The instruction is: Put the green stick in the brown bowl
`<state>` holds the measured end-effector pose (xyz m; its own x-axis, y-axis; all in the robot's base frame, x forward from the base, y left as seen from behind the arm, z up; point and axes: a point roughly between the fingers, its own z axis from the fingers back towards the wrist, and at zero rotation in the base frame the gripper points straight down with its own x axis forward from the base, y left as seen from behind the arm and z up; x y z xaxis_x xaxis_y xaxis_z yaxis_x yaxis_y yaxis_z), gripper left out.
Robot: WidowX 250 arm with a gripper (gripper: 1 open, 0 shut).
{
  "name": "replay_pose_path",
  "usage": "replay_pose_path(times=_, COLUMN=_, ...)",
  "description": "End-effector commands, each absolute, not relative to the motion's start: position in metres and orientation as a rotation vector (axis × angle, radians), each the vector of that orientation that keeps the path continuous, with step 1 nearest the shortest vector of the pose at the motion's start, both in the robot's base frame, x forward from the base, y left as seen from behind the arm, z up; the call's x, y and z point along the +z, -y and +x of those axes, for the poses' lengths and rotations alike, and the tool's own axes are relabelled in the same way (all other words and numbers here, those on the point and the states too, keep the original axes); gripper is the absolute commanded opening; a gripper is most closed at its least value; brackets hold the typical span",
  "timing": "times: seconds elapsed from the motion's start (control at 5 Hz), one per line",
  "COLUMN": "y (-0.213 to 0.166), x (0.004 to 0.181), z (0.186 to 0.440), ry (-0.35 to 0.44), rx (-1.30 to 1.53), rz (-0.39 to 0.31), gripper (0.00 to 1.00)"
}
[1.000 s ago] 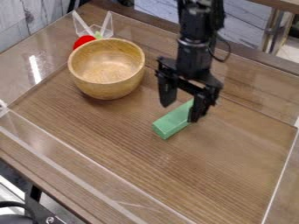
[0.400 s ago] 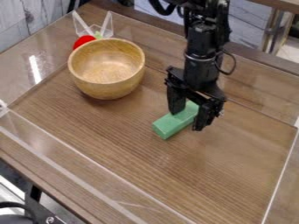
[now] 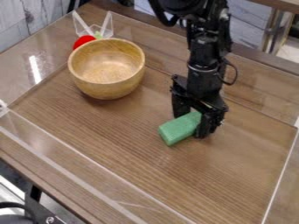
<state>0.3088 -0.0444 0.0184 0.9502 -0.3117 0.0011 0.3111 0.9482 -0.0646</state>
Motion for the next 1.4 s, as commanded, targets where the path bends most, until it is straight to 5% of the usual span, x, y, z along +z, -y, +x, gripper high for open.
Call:
replay_pose_path(times=0.0, y=0.0448, x=0.0225, z=0.3125, ry=0.011, rx=-0.329, rz=-0.068, gripper=0.0)
replay_pose_path(times=1.2, y=0.0428, x=0.0263, z=0.3125, ry=0.019, rx=-0.353, rz=-0.083, gripper=0.0)
